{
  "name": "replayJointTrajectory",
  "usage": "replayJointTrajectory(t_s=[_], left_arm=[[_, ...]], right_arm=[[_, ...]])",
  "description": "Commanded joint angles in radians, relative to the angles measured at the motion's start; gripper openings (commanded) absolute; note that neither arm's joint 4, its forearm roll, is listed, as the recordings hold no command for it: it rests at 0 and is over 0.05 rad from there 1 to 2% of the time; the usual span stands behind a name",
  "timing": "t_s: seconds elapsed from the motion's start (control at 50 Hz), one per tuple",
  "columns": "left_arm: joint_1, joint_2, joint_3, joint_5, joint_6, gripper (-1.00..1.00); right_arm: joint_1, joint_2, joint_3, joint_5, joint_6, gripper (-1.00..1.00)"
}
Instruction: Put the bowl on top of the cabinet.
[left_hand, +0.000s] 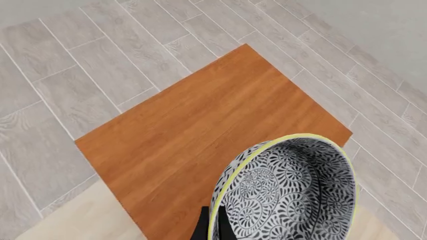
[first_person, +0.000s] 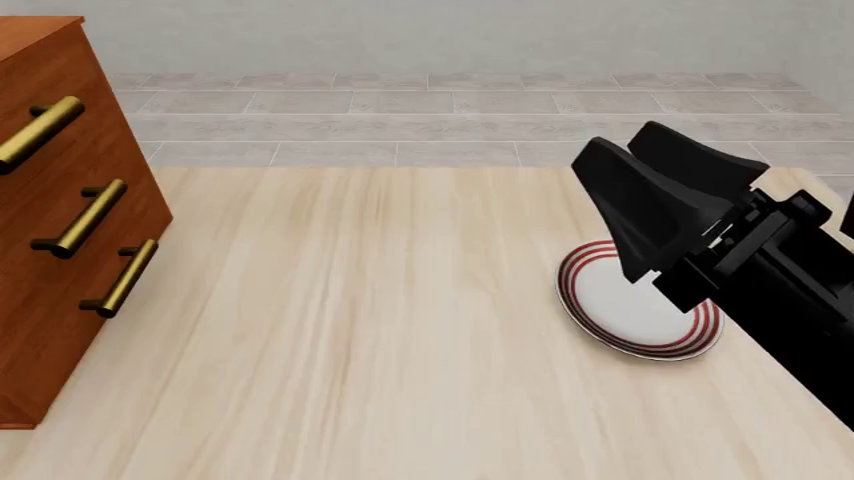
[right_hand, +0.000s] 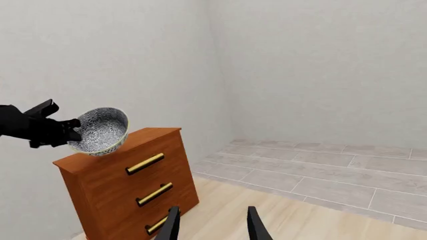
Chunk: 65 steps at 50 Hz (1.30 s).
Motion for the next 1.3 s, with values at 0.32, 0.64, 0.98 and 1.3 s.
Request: replayJointTrajectory(t_s=[0.32,0.64,0.98,1.3], left_arm=[[0.022,0.027,0.033,-0.041,0.012,-1.0],[0.042,0.042,0.036,-0.063,0.008,-1.0],[0.023,0.07,-0.002,-0.078,-0.013,1.0],[0.021,0.087,-0.049,-0.067,-0.019,1.0]], right_arm=[[0.0,-0.009,0.003,0.005,-0.002,1.0],[0.001,-0.008,0.002,0.004,-0.001,1.0],[0.006,-0.009,0.0,0.006,-0.007,1.0],[0.01,-0.01,0.001,0.006,-0.001,1.0]])
